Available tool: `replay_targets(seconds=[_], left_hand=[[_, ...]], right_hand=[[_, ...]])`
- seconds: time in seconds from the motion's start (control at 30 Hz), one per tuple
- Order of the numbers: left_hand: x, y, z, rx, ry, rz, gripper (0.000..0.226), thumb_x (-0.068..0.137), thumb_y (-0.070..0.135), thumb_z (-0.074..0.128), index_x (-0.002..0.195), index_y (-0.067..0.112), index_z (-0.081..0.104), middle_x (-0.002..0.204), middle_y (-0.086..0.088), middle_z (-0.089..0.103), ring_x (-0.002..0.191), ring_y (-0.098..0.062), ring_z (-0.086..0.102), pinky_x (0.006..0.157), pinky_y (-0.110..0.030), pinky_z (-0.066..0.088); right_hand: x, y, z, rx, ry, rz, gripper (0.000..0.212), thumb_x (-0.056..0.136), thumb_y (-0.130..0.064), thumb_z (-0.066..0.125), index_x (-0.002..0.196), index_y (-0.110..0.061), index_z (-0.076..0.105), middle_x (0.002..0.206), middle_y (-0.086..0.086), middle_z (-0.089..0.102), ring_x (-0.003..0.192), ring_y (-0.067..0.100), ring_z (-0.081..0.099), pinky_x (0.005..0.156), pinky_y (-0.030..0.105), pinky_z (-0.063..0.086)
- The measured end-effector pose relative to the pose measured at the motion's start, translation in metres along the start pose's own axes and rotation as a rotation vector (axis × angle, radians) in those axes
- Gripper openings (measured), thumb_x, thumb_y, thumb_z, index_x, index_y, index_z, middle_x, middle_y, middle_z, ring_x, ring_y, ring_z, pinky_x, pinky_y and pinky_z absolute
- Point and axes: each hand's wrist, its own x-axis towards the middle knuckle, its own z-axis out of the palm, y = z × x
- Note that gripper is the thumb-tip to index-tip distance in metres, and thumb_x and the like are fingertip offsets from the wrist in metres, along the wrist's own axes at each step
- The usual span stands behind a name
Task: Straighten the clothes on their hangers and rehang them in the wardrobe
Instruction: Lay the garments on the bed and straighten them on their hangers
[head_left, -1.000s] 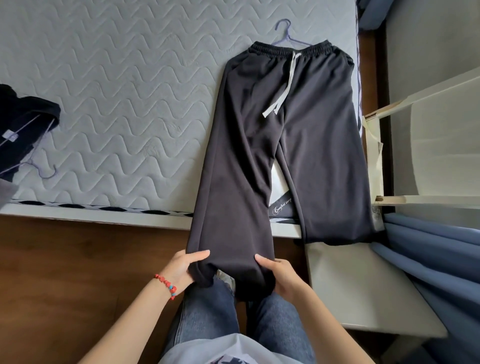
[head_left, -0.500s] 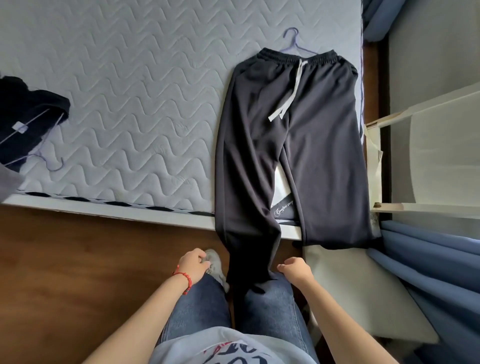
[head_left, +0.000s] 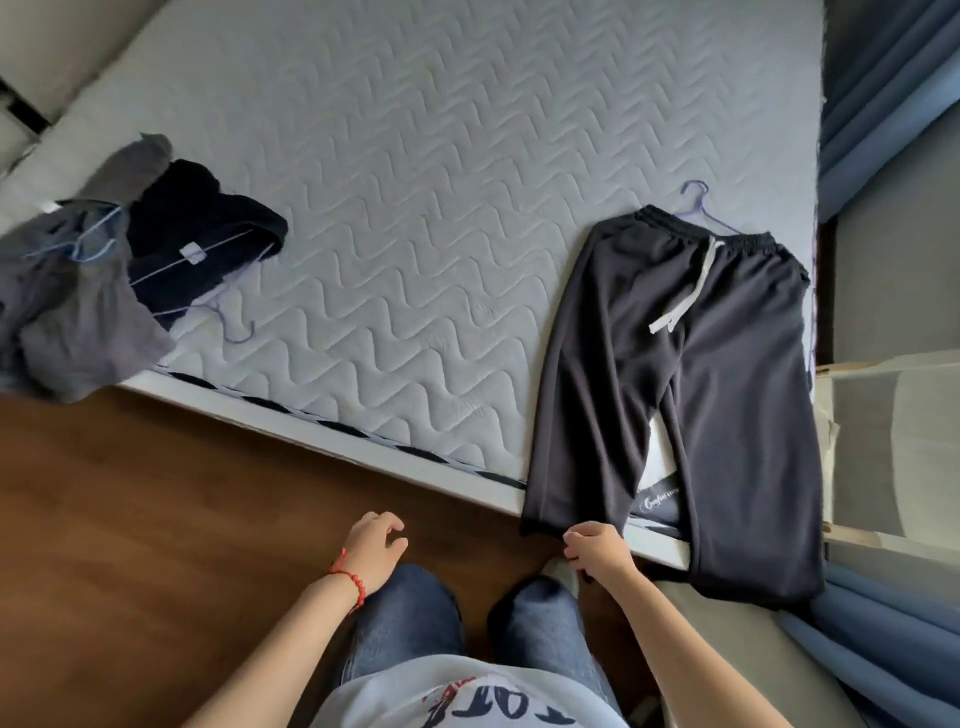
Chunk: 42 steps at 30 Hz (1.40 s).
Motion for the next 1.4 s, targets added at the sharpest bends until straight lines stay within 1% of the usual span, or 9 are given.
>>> replay_targets(seconds=[0.13,0.27,0.4,0.67,0.8,0.97,1.13,1.27,1.4], left_hand=[[0.010,-0.071,-0.053,-0.054,0.015,-0.019,0.023,0.090,0.014,0.052,0.110,0.008,0.060,0.114,-0.010,0.056,0.109,-0.022,0.053,0.095,-0.025,0.039],[0.012,-0.137,-0.103,-0.105,0.052,-0.084,0.022,0.088,0.011,0.054,0.108,0.004,0.061,0.112,-0.015,0.059,0.109,-0.027,0.055,0.095,-0.028,0.039],[0.013,-0.187,-0.147,-0.144,0.105,-0.136,0.023,0.088,0.011,0.055,0.108,0.002,0.062,0.110,-0.016,0.061,0.106,-0.028,0.056,0.091,-0.026,0.038],[0.018,-0.258,-0.198,-0.316,0.158,-0.321,0.020,0.089,0.015,0.054,0.106,0.009,0.062,0.107,-0.009,0.062,0.105,-0.023,0.058,0.090,-0.025,0.040],[0.032,-0.280,-0.221,-0.432,0.131,-0.369,0.005,0.090,0.019,0.051,0.095,0.021,0.052,0.105,-0.004,0.054,0.106,-0.023,0.057,0.093,-0.028,0.041],[0.058,-0.306,-0.280,-0.482,0.203,-0.429,0.025,0.093,0.022,0.047,0.114,0.012,0.055,0.114,-0.005,0.055,0.108,-0.017,0.054,0.090,-0.022,0.037],[0.091,-0.323,-0.359,-0.547,0.367,-0.400,0.026,0.092,0.016,0.050,0.115,0.006,0.056,0.112,-0.011,0.059,0.107,-0.023,0.056,0.092,-0.028,0.040],[0.125,-0.334,-0.422,-0.513,0.511,-0.336,0.025,0.090,0.014,0.053,0.113,0.005,0.059,0.114,-0.014,0.063,0.108,-0.025,0.058,0.094,-0.033,0.043],[0.176,-0.355,-0.480,-0.452,0.567,-0.267,0.027,0.090,0.014,0.052,0.114,0.003,0.059,0.117,-0.014,0.063,0.110,-0.025,0.059,0.091,-0.028,0.042]], right_hand=[[-0.015,-0.051,0.065,0.020,0.010,-0.004,0.004,0.089,-0.009,0.055,0.088,-0.009,0.059,0.064,0.005,0.059,0.054,0.016,0.052,0.052,0.020,0.044],[-0.026,-0.100,0.131,-0.103,-0.049,-0.023,0.014,0.091,-0.009,0.053,0.079,-0.012,0.058,0.064,0.004,0.058,0.053,0.014,0.051,0.037,0.010,0.038],[-0.029,-0.143,0.185,-0.279,-0.069,-0.147,0.015,0.087,-0.013,0.058,0.096,-0.005,0.067,0.072,0.006,0.064,0.068,0.022,0.058,0.067,0.032,0.052],[-0.028,-0.244,0.251,-0.525,-0.160,-0.286,0.010,0.084,-0.022,0.060,0.077,-0.029,0.057,0.087,0.009,0.065,0.087,0.026,0.063,0.084,0.032,0.049],[-0.015,-0.304,0.287,-0.575,-0.202,-0.324,0.013,0.084,-0.018,0.058,0.075,-0.027,0.059,0.084,0.006,0.065,0.089,0.027,0.063,0.080,0.031,0.047],[0.025,-0.389,0.344,-0.606,-0.289,-0.395,0.011,0.084,-0.016,0.060,0.085,-0.014,0.070,0.083,0.011,0.064,0.083,0.027,0.059,0.088,0.046,0.051],[-0.003,-0.510,0.391,-0.613,-0.310,-0.520,0.024,0.090,-0.018,0.052,0.112,-0.015,0.063,0.104,0.010,0.066,0.088,0.020,0.057,0.080,0.026,0.044],[-0.006,-0.589,0.422,-0.624,-0.263,-0.616,0.026,0.088,-0.011,0.051,0.109,-0.007,0.065,0.110,0.011,0.067,0.102,0.030,0.062,0.083,0.030,0.042],[0.004,-0.652,0.455,-0.607,-0.220,-0.673,0.026,0.088,-0.007,0.047,0.106,0.001,0.064,0.104,0.024,0.065,0.092,0.032,0.059,0.078,0.033,0.041]])
